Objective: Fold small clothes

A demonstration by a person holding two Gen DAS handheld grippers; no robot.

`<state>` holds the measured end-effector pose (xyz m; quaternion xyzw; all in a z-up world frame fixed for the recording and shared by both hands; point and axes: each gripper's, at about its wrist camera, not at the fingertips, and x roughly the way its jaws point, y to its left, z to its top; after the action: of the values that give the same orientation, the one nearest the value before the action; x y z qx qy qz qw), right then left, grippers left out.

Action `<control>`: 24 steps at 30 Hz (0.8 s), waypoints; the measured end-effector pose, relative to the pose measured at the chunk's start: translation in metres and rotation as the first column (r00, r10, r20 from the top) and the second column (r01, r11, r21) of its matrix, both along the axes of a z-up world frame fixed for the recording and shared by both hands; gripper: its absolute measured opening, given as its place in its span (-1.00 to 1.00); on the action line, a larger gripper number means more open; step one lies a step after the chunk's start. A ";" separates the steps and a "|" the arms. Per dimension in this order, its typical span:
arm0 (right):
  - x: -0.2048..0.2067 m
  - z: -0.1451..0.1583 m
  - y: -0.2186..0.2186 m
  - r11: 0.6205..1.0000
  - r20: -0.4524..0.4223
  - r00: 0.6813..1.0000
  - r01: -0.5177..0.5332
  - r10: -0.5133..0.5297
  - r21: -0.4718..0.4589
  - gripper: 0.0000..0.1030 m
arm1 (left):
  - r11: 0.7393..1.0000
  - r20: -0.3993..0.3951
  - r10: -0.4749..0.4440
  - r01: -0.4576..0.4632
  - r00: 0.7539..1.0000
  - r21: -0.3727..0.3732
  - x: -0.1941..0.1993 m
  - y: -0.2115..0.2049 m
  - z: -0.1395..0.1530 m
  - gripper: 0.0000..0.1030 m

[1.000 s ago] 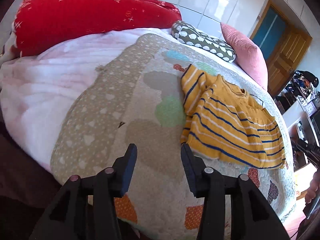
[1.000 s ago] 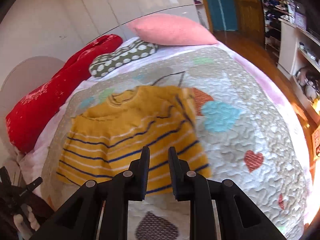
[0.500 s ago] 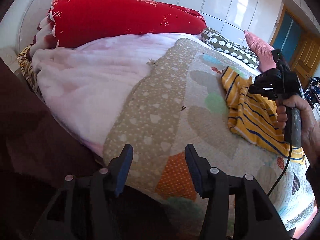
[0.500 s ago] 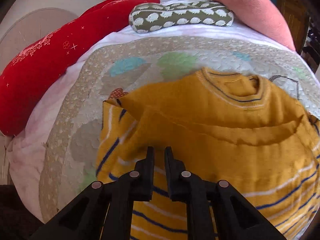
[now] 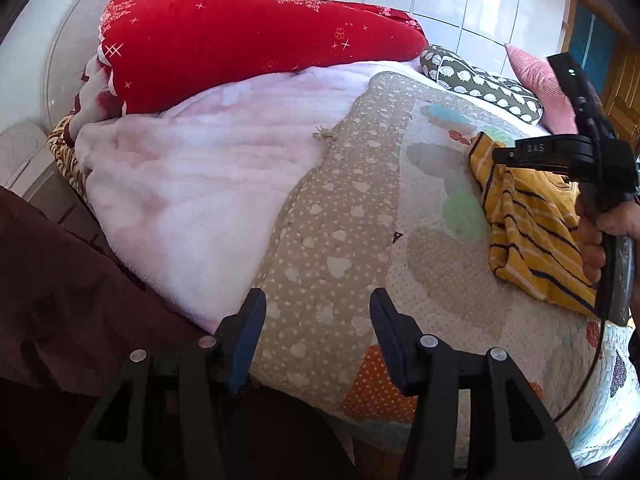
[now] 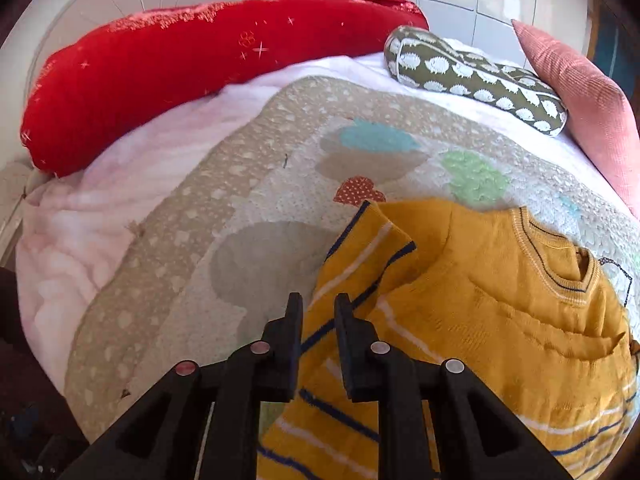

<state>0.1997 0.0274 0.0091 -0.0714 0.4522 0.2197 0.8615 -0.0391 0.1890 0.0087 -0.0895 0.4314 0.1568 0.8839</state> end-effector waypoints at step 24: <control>-0.105 -0.039 -0.312 0.872 -0.110 0.920 0.393 -0.377 0.292 -0.70 | 0.954 0.016 -0.218 0.209 0.976 0.216 0.003 -0.151 0.050 0.21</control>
<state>0.0948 -0.2845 -0.0300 0.1606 0.4385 0.1133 0.8770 -0.0359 0.0377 0.0590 0.0499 0.4014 0.1040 0.9086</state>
